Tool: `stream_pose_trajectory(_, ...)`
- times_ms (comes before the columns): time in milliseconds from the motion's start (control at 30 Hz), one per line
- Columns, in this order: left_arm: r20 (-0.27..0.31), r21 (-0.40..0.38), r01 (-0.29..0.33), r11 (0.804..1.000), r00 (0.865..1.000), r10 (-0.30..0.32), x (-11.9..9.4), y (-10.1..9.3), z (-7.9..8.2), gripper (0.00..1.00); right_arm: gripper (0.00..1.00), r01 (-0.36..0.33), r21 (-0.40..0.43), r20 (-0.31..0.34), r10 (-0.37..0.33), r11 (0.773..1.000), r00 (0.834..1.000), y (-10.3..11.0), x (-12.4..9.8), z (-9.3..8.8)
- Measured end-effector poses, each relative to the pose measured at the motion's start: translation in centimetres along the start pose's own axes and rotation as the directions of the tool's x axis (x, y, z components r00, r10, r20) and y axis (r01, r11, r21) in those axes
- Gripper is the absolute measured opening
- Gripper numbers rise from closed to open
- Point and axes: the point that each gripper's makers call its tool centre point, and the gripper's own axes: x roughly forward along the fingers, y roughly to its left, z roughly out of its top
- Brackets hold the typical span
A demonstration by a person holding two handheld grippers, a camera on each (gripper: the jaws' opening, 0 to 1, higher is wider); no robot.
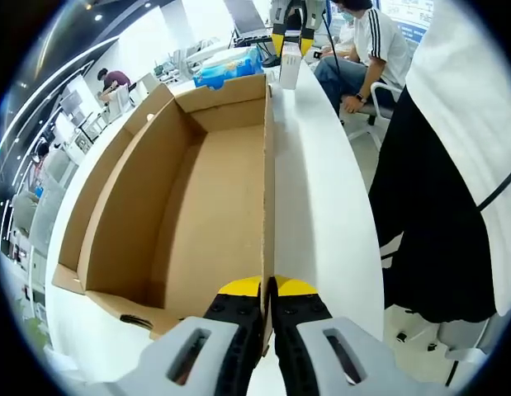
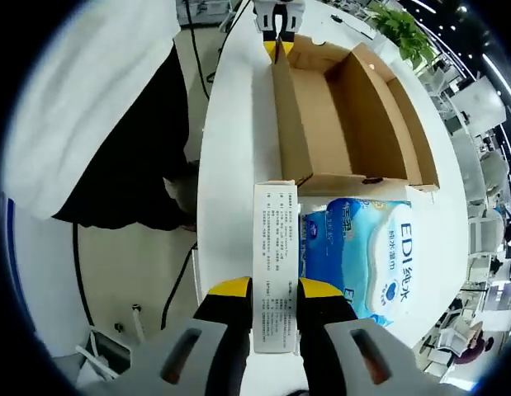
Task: Operate the shoe box by opening the lid, removing the specified soft item, and placing it in the target area until the item is outside and the box remains undamaged.
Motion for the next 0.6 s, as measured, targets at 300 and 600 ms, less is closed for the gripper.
stream_pose_trajectory(300,-0.001,-0.001,0.000,1.000,1.000,0.000,0.0,0.0,0.1,0.03,0.19,-0.012,0.004,-0.008,0.012,1.000,1.000,-0.1,1.6,-0.4)
stream_pose_trajectory(600,0.000,0.001,-0.001,1.000,1.000,0.001,0.0,-0.1,0.0,0.03,0.19,0.018,0.027,0.007,-0.018,0.999,1.000,-0.9,3.1,-0.1)
